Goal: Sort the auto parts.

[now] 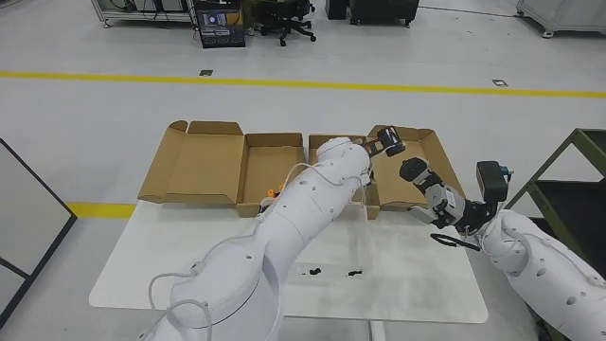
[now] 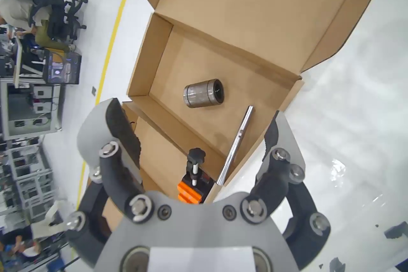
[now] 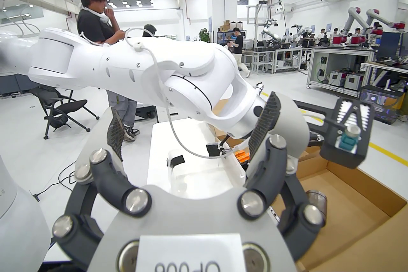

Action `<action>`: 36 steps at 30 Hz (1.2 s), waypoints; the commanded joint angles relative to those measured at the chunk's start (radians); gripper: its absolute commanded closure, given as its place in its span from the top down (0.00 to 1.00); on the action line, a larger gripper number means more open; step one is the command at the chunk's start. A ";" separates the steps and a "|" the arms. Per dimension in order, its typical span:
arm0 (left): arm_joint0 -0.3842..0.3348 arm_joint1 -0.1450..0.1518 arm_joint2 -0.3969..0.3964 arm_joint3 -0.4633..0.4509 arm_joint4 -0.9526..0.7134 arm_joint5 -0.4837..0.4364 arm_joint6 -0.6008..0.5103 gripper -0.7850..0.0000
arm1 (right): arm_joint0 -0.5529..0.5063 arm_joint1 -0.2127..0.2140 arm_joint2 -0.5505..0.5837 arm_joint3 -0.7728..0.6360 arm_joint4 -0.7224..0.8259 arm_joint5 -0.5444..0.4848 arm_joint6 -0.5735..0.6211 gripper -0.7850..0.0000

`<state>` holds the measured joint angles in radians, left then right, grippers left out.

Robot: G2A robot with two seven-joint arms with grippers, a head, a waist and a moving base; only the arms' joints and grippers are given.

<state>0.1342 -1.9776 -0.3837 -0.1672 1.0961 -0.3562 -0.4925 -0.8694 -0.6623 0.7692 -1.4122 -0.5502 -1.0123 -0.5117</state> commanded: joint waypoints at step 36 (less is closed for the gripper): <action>0.044 0.193 -0.057 0.167 -0.087 -0.329 0.621 1.00 | 0.000 0.000 0.000 0.000 0.000 0.000 0.000 1.00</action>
